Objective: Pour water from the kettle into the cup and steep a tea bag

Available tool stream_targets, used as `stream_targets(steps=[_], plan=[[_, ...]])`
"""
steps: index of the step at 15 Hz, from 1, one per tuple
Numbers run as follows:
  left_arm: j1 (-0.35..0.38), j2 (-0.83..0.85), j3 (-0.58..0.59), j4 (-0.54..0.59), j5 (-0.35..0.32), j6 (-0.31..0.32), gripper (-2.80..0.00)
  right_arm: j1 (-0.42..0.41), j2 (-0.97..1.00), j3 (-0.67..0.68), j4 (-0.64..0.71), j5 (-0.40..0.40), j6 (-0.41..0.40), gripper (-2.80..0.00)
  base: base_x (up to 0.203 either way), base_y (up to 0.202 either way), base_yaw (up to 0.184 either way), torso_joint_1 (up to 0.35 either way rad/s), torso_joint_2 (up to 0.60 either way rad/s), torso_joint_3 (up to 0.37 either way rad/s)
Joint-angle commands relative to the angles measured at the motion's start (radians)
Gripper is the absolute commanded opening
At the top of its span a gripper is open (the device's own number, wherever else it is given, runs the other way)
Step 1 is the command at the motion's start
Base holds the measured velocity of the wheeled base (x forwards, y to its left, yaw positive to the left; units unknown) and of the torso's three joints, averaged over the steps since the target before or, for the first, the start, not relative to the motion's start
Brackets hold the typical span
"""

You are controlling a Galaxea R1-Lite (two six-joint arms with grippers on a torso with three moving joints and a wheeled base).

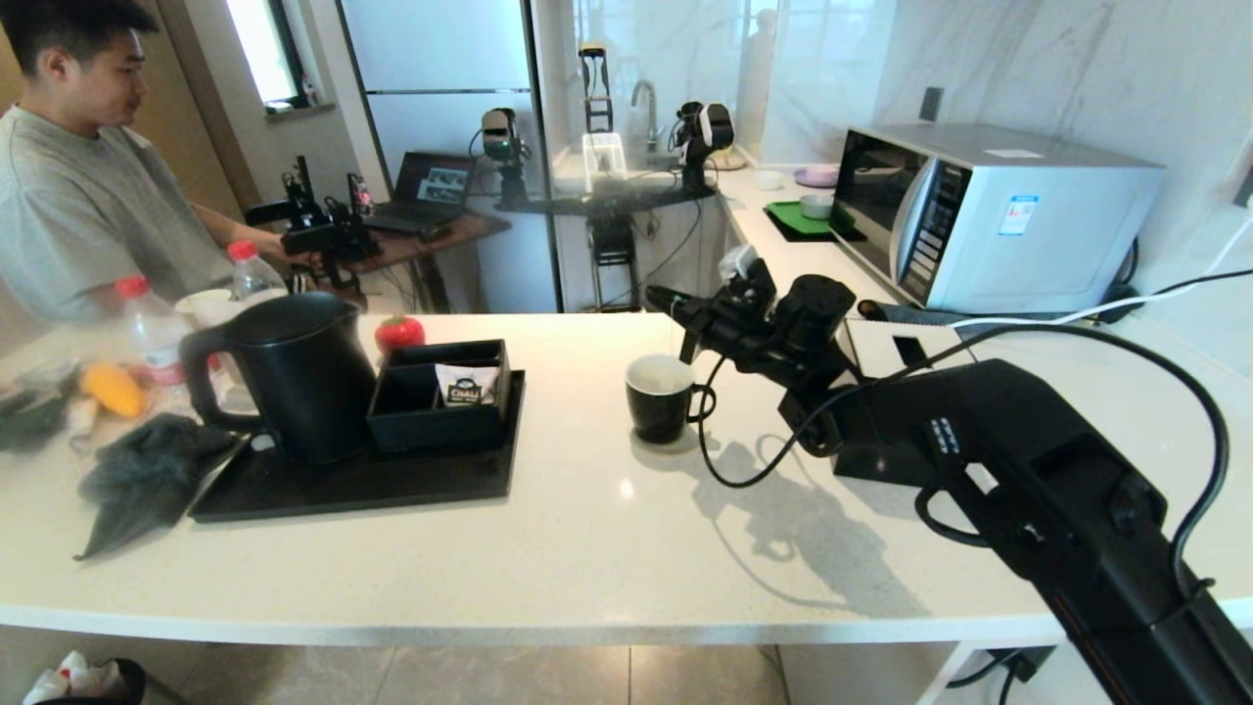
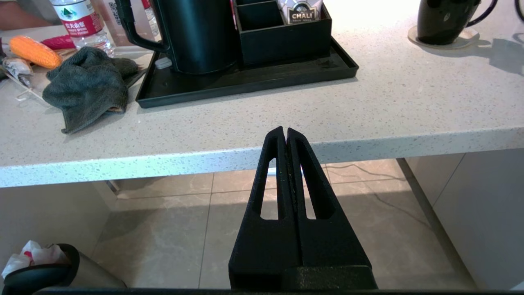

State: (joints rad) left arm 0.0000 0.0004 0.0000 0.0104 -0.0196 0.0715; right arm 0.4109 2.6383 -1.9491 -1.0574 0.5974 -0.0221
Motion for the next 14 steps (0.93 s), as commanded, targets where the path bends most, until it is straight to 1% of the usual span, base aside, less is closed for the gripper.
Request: stream_targets(steps=[1,5,11,14], plan=[[0.0,0.0,0.0,0.0,0.0,0.001,-2.8,0.001,0.043,0.001,-0.008,0.004,-0.001,-2.8,0.0,0.0,0.0,0.0,0.0,0.0],[0.0,0.0,0.0,0.0,0.0,0.001,-2.8,0.0,0.029,-0.001,-0.007,0.004,-0.001,-2.8,0.0,0.0,0.0,0.0,0.0,0.0],[0.0,0.0,0.0,0.0,0.0,0.001,-2.8,-0.003,-0.087,-0.002,0.011,0.004,0.002,-2.8,0.0,0.0,0.0,0.0,0.0,0.0],[0.0,0.0,0.0,0.0,0.0,0.001,-2.8,-0.003,-0.113,-0.004,0.016,0.005,0.002,-2.8,0.0,0.0,0.0,0.0,0.0,0.0]])
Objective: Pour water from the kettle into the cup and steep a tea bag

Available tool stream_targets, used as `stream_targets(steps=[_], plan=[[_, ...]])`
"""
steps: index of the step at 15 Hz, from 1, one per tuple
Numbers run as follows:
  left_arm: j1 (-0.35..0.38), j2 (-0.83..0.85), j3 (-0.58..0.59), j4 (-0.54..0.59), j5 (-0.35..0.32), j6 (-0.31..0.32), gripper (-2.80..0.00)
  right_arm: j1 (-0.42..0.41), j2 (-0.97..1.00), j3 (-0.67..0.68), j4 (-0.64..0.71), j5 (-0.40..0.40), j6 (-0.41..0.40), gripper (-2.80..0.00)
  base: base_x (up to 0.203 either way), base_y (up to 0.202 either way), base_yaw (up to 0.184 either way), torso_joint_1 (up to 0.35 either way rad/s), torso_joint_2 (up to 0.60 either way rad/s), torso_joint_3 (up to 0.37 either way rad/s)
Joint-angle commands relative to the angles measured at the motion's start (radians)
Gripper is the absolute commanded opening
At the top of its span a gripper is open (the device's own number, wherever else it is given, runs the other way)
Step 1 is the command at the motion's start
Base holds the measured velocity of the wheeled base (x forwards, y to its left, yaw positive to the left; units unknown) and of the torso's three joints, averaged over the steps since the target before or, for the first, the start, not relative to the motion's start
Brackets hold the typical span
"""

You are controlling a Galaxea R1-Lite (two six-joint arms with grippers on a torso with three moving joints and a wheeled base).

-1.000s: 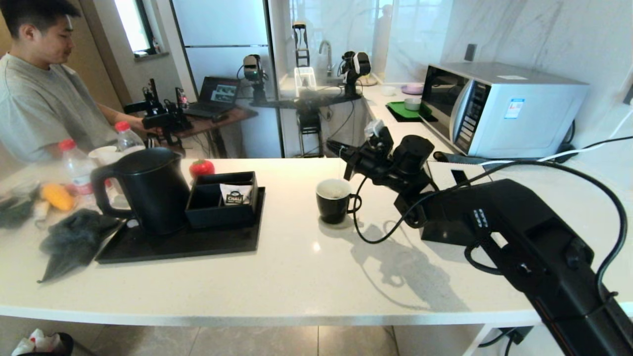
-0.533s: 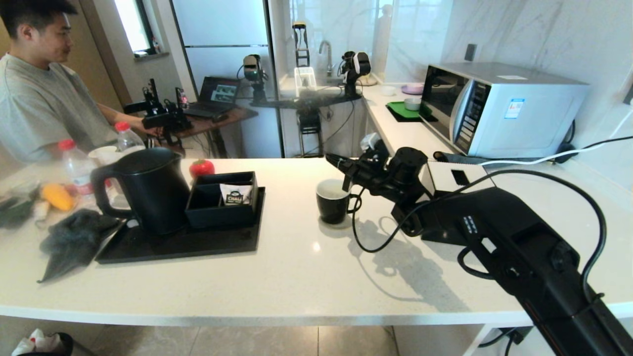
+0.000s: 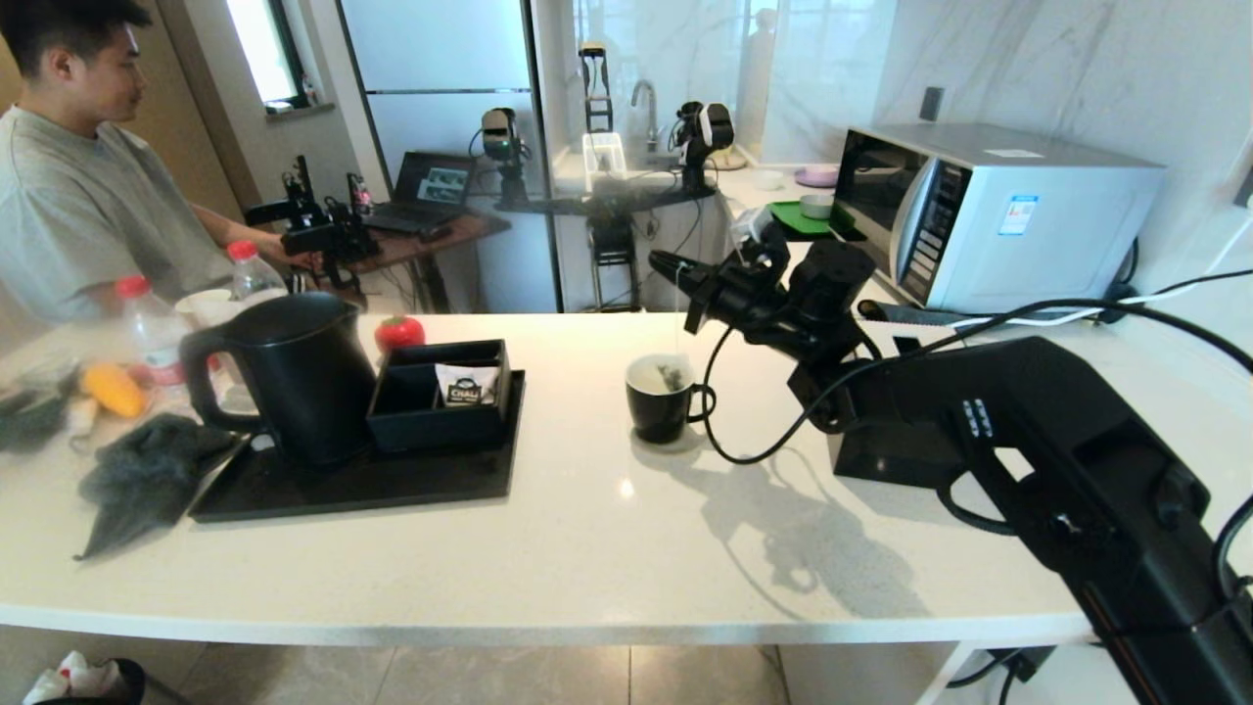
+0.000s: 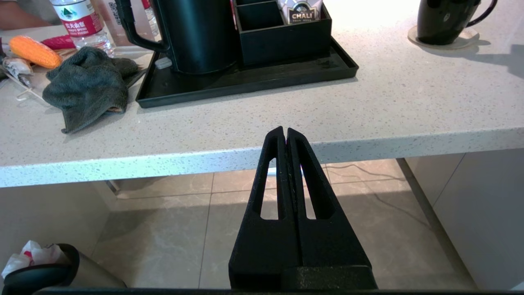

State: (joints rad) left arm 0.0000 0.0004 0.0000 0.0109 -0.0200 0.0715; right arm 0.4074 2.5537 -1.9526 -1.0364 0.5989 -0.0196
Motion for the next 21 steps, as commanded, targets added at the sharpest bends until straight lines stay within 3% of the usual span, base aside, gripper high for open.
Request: stream_targets(steps=[1,21], plan=[[0.0,0.0,0.0,0.0,0.0,0.001,-2.8,0.001,-0.035,0.0,-0.001,0.004,0.0,-2.8,0.0,0.0,0.0,0.0,0.0,0.0],[0.0,0.0,0.0,0.0,0.001,0.001,-2.8,0.001,0.058,0.003,-0.011,0.002,-0.007,-2.8,0.0,0.0,0.0,0.0,0.0,0.0]])
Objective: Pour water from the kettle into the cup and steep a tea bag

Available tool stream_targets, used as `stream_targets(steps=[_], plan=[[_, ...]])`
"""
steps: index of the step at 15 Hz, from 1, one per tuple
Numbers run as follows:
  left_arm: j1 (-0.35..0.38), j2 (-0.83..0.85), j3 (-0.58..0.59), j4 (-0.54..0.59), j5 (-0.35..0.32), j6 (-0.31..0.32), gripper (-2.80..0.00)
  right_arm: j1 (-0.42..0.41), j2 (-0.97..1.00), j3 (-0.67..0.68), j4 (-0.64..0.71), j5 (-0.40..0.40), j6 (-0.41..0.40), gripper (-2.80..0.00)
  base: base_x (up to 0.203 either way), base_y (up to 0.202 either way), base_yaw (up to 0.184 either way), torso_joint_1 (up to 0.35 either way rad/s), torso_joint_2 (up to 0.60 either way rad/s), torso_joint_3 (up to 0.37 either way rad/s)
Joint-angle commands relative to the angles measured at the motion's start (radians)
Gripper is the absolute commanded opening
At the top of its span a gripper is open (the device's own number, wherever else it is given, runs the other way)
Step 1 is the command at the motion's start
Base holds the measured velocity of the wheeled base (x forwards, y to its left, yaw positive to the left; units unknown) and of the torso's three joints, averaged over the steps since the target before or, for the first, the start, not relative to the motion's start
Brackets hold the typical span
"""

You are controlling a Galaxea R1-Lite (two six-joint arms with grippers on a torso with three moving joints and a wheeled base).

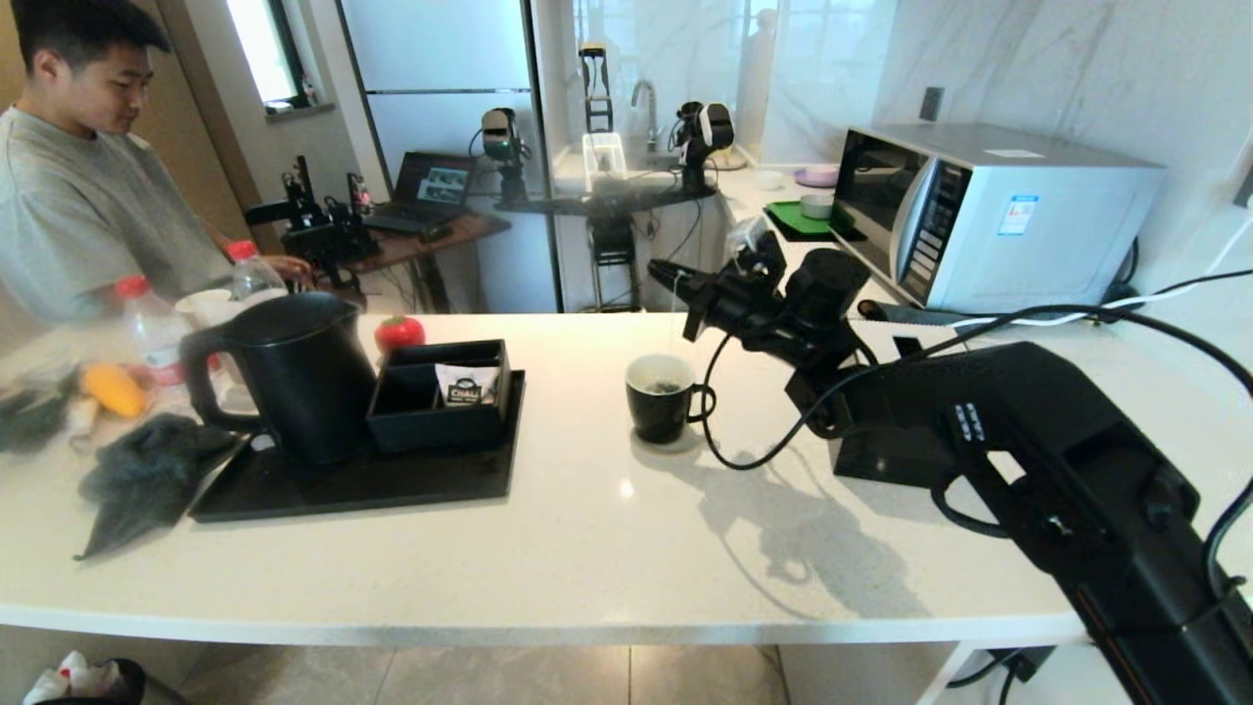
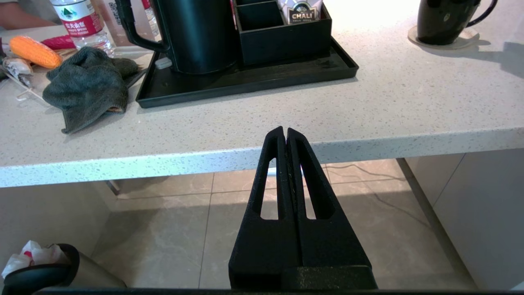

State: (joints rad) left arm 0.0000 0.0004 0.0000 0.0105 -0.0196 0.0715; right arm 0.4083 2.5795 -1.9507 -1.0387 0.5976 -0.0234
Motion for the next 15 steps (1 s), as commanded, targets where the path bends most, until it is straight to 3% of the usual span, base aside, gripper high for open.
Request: stream_targets(steps=[1,8,15], plan=[[0.0,0.0,0.0,0.0,0.0,0.001,-2.8,0.0,0.049,0.002,-0.009,0.005,-0.021,-2.8,0.0,0.0,0.0,0.0,0.0,0.0],[0.0,0.0,0.0,0.0,0.003,0.001,-2.8,0.001,0.088,0.009,-0.007,0.005,-0.049,-2.8,0.0,0.0,0.0,0.0,0.0,0.0],[0.0,0.0,0.0,0.0,0.0,0.001,-2.8,-0.028,0.001,0.004,-0.001,0.005,-0.049,-2.8,0.0,0.0,0.0,0.0,0.0,0.0]])
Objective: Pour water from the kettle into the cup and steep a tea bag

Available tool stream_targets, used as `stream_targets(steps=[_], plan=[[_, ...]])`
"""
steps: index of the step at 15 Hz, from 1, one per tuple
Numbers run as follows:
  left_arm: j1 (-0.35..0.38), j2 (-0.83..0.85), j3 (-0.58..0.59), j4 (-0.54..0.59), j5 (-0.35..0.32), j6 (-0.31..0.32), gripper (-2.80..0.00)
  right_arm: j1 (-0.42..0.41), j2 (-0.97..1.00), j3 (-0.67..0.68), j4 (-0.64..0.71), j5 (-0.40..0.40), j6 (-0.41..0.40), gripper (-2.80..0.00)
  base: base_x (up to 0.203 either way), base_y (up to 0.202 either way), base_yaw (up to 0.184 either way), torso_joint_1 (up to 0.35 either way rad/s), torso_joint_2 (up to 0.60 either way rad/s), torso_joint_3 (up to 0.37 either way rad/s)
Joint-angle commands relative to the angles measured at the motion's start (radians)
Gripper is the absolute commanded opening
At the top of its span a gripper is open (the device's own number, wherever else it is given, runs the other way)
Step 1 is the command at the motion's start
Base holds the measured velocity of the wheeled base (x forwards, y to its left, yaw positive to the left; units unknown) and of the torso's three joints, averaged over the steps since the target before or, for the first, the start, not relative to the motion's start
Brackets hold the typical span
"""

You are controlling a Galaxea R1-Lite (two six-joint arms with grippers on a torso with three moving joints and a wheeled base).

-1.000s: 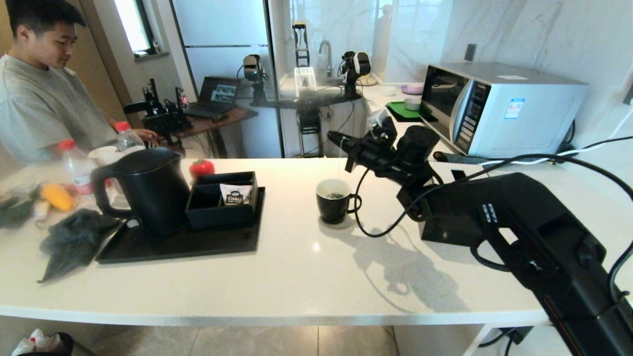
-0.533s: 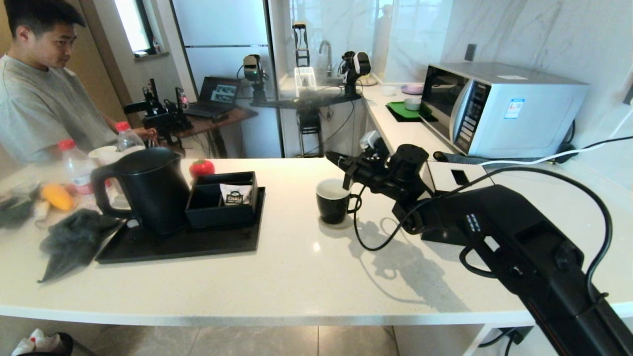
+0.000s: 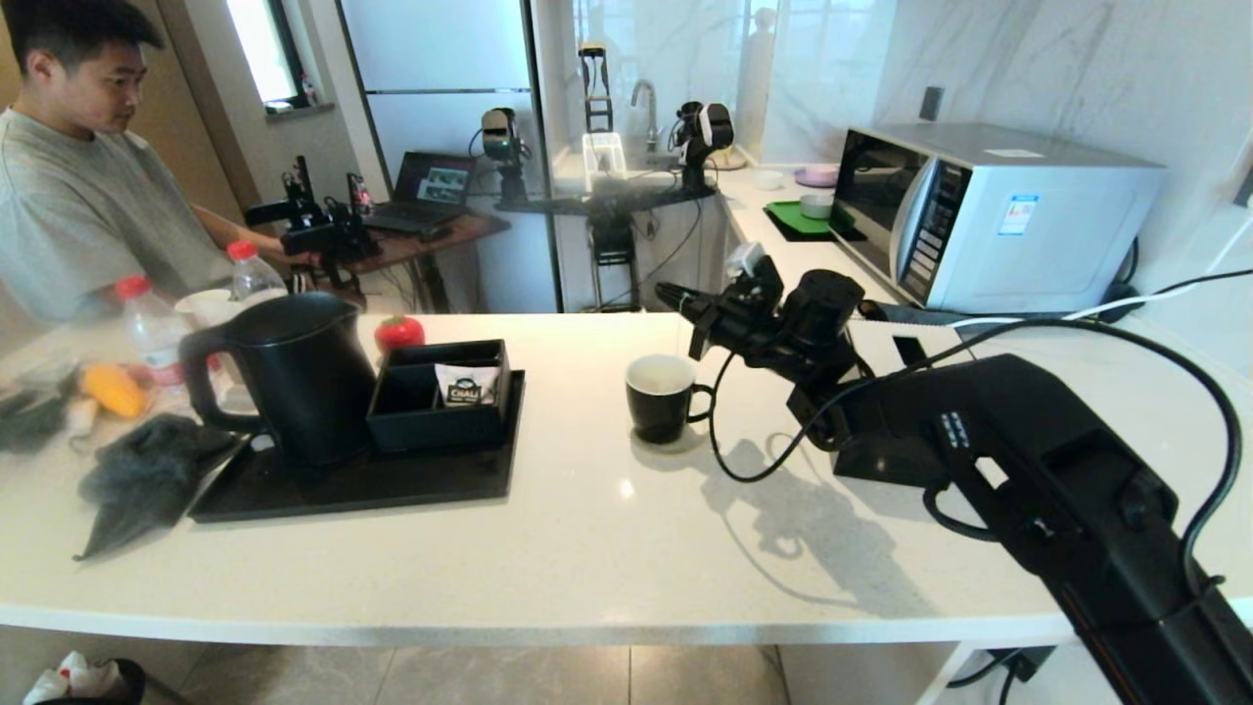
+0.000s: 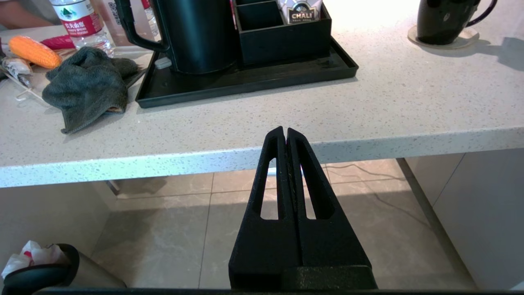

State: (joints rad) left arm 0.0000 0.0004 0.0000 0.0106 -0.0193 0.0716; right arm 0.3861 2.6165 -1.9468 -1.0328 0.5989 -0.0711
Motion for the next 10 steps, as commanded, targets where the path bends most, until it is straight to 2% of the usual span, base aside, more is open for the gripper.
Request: stream_targets(steps=[1,10], plan=[[0.0,0.0,0.0,0.0,-0.001,0.001,-2.8,-0.009,-0.052,0.0,-0.004,0.004,-0.001,-2.8,0.0,0.0,0.0,0.0,0.0,0.0],[0.0,0.0,0.0,0.0,0.0,0.001,-2.8,-0.016,-0.069,0.004,-0.01,0.002,-0.001,-2.8,0.0,0.0,0.0,0.0,0.0,0.0]])
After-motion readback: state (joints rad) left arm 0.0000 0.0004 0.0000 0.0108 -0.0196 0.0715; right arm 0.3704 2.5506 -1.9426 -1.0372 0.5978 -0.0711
